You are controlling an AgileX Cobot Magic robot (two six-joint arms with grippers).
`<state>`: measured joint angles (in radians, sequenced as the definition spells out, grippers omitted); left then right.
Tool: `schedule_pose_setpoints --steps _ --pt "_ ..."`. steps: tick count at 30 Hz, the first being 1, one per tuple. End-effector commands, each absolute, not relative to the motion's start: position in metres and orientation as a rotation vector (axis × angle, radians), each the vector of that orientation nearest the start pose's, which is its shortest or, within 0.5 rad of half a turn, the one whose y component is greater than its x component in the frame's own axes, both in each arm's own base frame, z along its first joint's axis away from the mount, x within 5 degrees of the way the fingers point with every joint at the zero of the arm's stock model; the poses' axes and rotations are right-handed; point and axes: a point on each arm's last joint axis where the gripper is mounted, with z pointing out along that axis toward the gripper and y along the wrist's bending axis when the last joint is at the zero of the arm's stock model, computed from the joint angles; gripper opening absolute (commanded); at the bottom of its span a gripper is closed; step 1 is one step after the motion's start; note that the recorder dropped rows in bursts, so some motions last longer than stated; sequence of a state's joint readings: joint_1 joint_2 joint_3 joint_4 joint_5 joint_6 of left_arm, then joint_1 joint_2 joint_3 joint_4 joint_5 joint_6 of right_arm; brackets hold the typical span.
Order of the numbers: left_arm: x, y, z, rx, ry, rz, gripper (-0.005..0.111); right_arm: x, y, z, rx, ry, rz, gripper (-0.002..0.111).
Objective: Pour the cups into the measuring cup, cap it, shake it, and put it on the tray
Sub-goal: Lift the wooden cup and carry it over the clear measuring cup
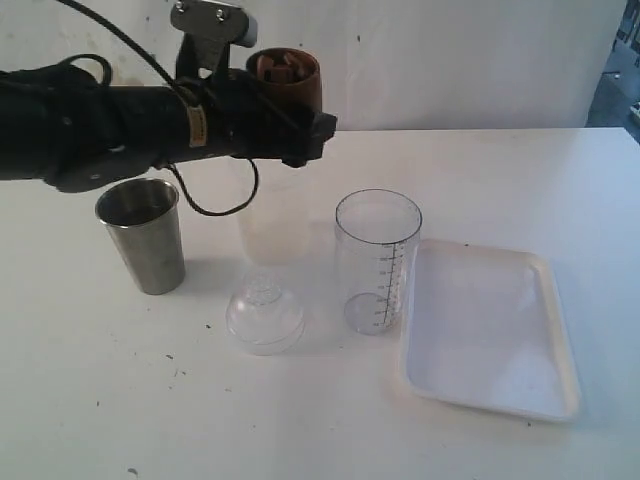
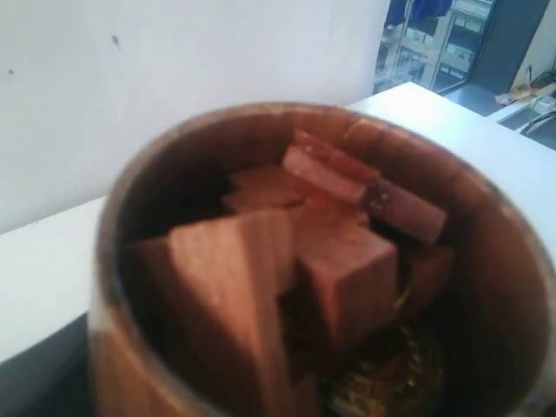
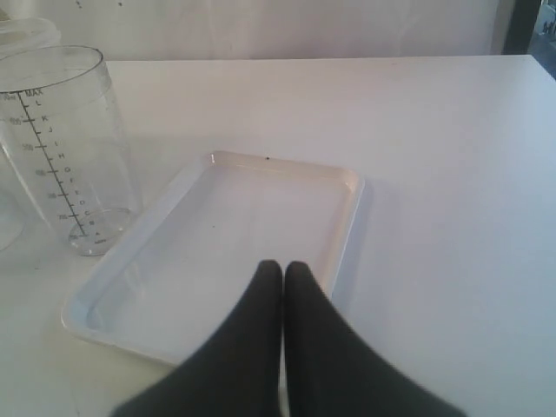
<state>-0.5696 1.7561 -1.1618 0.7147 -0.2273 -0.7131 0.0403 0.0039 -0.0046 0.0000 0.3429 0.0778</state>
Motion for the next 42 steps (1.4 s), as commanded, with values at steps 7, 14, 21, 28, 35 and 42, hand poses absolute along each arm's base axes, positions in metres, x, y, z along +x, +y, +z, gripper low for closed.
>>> schedule_pose_setpoints --steps 7,14,21,28,35,42 --pt "0.34 -0.281 0.257 0.906 1.675 -0.431 0.0 0.053 0.002 0.182 0.04 1.826 0.085 0.0" --pt "0.342 -0.284 0.252 1.048 1.59 -0.315 0.0 0.053 0.002 0.182 0.04 1.826 0.085 0.0" --pt "0.342 -0.284 0.252 1.081 1.561 -0.288 0.0 0.053 0.002 0.182 0.04 1.826 0.085 0.0" --pt "0.342 -0.284 0.252 1.186 1.471 -0.193 0.0 0.053 0.002 0.182 0.04 1.826 0.085 0.0" --pt "0.341 -0.285 0.254 1.263 1.381 -0.127 0.0 0.053 0.002 0.182 0.04 1.826 0.085 0.0" --pt "0.34 -0.287 0.255 1.315 1.304 -0.082 0.0 0.053 0.002 0.182 0.04 1.826 0.085 0.0"
